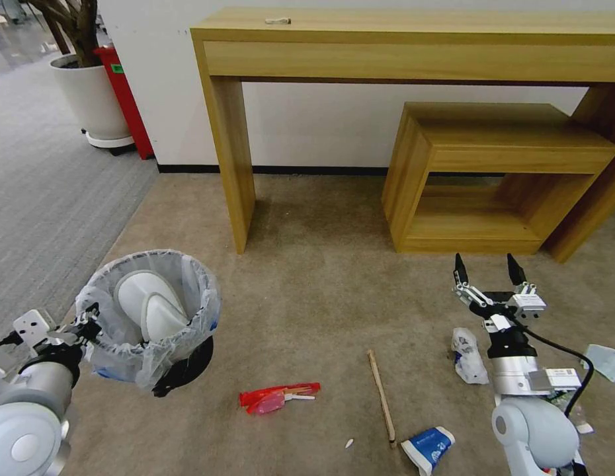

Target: Pick up the trash bin and place the garbage on the floor into it.

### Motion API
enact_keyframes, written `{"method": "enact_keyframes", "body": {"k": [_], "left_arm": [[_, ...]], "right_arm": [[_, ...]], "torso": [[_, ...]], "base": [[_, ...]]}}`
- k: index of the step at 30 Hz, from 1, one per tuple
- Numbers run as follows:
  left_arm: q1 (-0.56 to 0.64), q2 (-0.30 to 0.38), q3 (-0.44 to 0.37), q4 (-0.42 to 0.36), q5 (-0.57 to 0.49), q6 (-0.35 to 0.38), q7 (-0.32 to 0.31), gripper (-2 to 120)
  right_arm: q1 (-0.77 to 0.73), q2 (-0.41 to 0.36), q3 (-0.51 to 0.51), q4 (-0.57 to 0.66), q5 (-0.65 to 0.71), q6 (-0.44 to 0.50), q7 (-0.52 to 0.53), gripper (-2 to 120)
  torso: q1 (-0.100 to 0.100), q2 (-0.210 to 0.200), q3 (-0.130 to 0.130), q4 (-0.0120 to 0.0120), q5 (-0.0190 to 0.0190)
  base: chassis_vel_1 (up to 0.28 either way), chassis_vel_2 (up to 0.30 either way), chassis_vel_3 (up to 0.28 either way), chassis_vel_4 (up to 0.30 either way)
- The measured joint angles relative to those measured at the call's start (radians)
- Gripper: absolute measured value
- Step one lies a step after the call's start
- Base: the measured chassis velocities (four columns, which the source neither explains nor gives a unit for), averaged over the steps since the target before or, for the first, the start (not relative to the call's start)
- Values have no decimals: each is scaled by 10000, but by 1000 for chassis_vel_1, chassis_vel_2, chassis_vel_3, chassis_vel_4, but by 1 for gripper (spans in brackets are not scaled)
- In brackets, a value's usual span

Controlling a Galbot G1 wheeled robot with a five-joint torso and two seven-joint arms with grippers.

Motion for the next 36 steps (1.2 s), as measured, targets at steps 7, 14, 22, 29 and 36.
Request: {"method": "enact_keyframes", "body": {"k": [7,14,22,29,36], "left_arm": [[62,-73,21,-62,45,1,-2,3],[77,-182,61,-106,174,0,-7,3],[211,-268,15,-192,255,-5,-12,3],[260,-311,-15,-237,375,-26,-9,3],[237,-242,-31,-230,446,-29,-9,3]], "right_arm": [[-91,-21,18,93,15,41,-89,100],[-78,-145,11,105,125,49,-92,100],[-10,-337,-391,-329,128,-285,506,100],[-49,-765,-1693,-590,1676,-3921,3861,100],[363,-1161,-2638,-762,5067,-8099,7801,100]], "torso": [[0,0,0,1,0],[1,-1,2,1,0],[-1,0,-1,0,2],[0,0,2,1,2],[0,0,2,2,3]], "base": [[0,0,0,0],[31,-21,-27,30],[137,-146,-140,132],[21,-13,-17,23],[-4,4,5,-7]]}}
